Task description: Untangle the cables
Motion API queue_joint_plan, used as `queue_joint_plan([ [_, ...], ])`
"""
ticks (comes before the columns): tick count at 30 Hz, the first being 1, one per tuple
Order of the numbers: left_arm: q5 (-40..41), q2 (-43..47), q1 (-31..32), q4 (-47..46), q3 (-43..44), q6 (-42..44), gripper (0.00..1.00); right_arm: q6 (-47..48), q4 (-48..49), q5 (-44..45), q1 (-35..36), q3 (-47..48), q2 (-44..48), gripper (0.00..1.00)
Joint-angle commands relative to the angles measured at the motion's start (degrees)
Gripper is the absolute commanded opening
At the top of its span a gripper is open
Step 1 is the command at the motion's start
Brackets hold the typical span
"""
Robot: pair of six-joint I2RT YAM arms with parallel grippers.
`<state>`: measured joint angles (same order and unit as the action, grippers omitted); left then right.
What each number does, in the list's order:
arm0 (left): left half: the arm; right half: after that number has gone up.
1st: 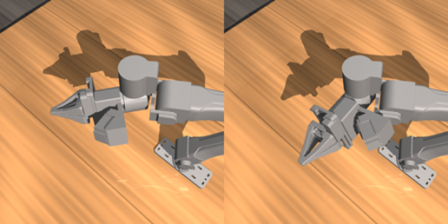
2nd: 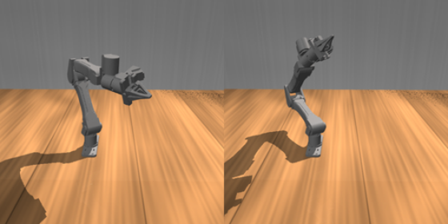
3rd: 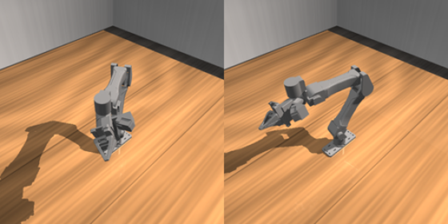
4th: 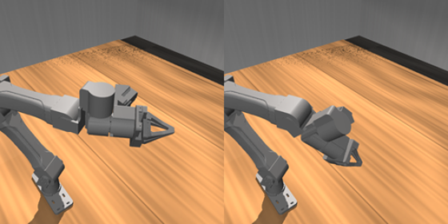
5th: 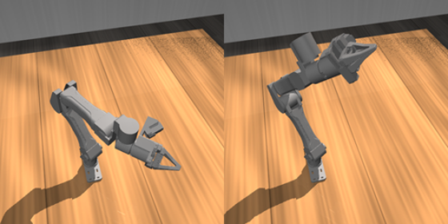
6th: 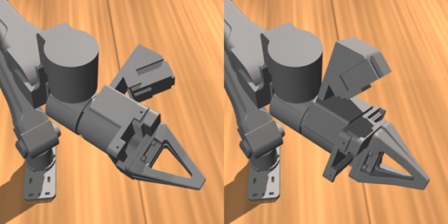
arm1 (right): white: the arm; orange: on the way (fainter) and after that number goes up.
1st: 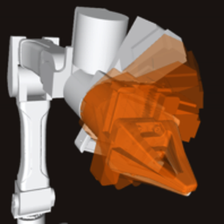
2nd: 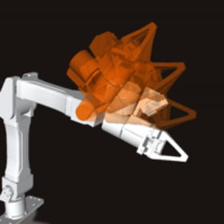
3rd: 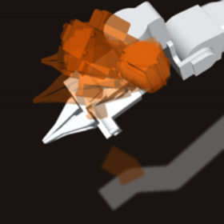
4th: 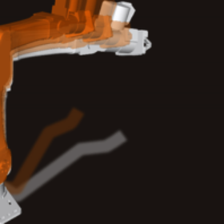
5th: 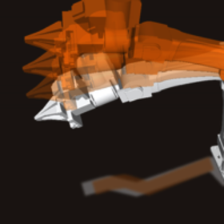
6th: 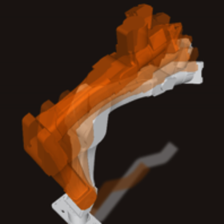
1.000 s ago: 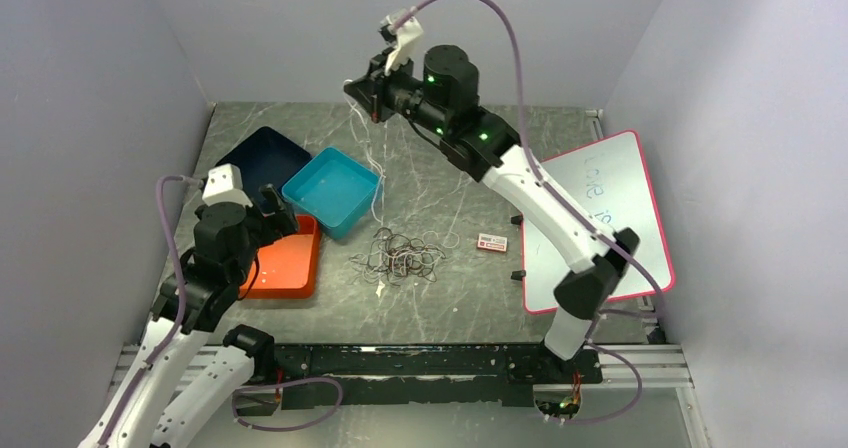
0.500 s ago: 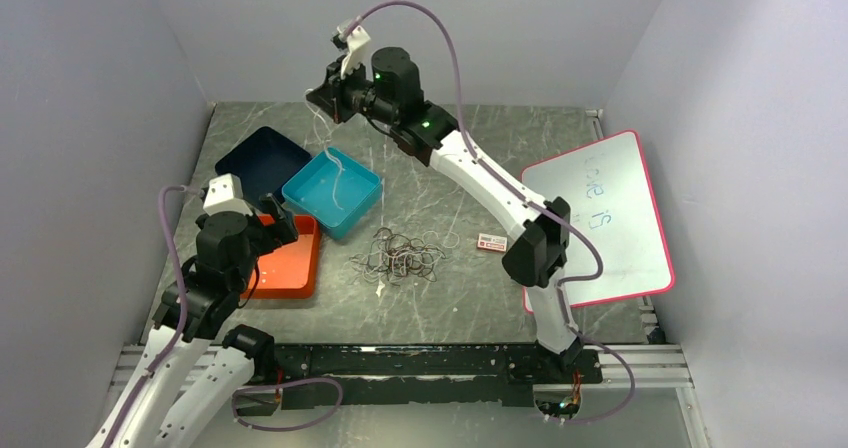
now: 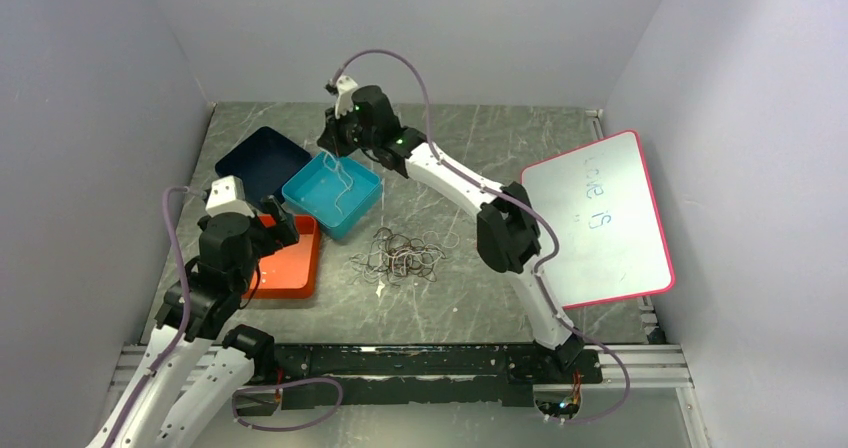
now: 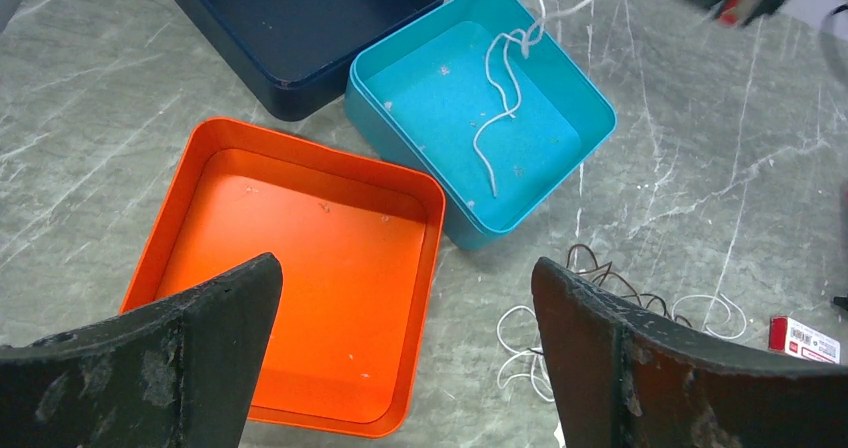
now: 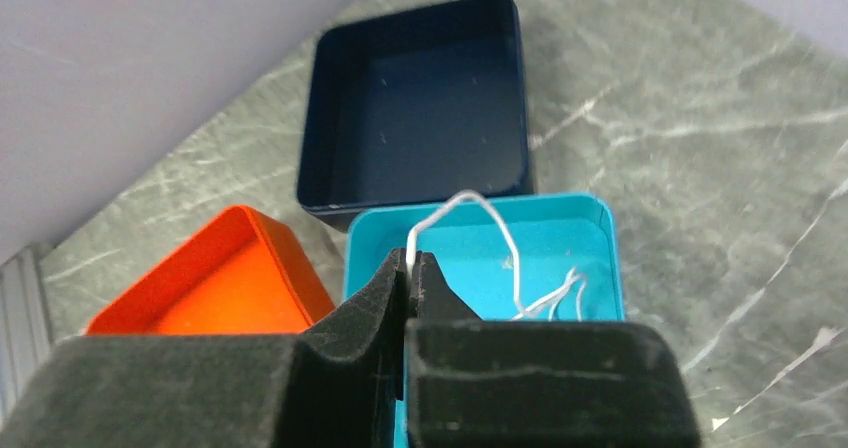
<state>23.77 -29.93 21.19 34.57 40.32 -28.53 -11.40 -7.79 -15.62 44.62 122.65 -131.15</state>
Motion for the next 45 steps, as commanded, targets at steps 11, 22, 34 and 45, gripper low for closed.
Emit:
queue_joint_plan([
  [11,-0.3,0.0,-0.4,-1.6,-0.5,0.4,0.99,-1.1,-7.1,-0.5,-0.3,-0.1,-11.3,0.03],
  [22,-0.7,-0.4,-0.3,-1.6,-0.7,0.4,0.99,0.2,-6.9,0.1,-0.3,-3.4,-7.9,0.35],
  [34,-2.0,-1.8,-0.3,-2.5,-1.0,0.8,0.99,4.2,-6.6,4.5,-0.3,-11.0,2.9,0.72],
  [45,-2.3,-1.4,-0.3,-3.2,-1.6,0.9,0.99,4.4,-4.4,2.8,-0.4,-20.7,10.6,0.73],
])
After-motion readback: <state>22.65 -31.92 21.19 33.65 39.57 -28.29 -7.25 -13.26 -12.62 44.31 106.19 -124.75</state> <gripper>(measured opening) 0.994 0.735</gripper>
